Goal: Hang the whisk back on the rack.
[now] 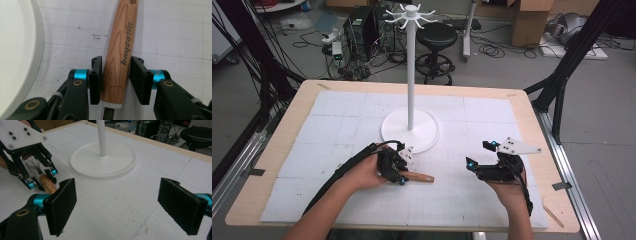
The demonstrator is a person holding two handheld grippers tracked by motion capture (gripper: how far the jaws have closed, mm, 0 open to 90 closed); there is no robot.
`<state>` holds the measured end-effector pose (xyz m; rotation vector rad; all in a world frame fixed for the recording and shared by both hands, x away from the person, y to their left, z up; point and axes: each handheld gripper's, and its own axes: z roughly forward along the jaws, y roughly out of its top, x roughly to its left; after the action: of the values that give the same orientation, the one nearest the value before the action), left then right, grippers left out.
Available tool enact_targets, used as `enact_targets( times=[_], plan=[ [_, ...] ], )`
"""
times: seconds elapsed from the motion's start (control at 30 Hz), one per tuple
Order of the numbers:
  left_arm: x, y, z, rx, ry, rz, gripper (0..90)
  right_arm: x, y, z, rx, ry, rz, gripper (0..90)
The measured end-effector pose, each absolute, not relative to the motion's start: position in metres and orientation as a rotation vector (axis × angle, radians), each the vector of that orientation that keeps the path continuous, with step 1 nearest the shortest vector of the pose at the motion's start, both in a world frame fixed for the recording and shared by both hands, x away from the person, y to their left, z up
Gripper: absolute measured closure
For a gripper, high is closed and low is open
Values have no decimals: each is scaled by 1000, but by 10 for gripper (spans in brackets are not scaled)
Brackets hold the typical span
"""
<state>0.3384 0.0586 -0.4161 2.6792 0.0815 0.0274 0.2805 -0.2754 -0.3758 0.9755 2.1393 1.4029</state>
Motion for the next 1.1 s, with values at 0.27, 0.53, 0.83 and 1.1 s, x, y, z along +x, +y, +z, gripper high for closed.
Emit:
enact_targets(
  times=[0.27,0.53,0.83,1.1],
  plan=[
    [335,58,-412,2692,35,18,705,281,-274,-376,975,2146,1402,146],
    [334,61,-408,2686,55,25,709,280,-275,-376,977,2137,1406,146],
    [340,85,-377,2489,112,30,710,281,-275,-376,972,2138,1406,146],
    [344,112,-335,2314,158,91,710,281,-274,-376,963,2142,1402,146]
  ],
)
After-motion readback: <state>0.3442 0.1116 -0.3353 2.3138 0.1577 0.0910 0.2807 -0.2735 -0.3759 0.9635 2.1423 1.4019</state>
